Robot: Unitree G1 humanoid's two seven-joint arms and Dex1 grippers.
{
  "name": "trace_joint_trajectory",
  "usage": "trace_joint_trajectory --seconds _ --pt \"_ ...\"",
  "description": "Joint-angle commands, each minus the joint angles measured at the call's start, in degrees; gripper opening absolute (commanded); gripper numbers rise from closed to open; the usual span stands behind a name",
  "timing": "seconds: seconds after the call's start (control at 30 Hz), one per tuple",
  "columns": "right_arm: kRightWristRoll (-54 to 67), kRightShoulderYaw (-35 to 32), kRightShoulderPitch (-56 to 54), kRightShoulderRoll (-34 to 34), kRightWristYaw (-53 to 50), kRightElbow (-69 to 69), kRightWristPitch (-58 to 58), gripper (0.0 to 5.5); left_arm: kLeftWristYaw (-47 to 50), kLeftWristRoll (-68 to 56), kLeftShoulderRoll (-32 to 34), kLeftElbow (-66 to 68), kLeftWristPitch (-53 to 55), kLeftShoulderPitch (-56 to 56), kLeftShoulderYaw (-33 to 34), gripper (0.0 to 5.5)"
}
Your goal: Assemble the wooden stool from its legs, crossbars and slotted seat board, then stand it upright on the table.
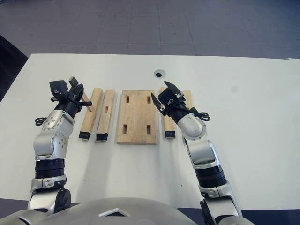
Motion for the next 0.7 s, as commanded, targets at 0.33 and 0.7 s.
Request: trace_joint_trajectory --seconds 0.33,0.7 --pt "-0.1 -0.4 0.0 0.0 0.1 -0.7 0.5 2.98 -4.8 5.0 -1.8 9.3 -15.4 11.7 -1.1 0.42" --pt "-0.5 -0.1 0.0 -0.2 0.1 -0.7 0.4 2.98 -6.1 6.3 -1.9 11.8 -26.6 13.3 -1.1 0.42"
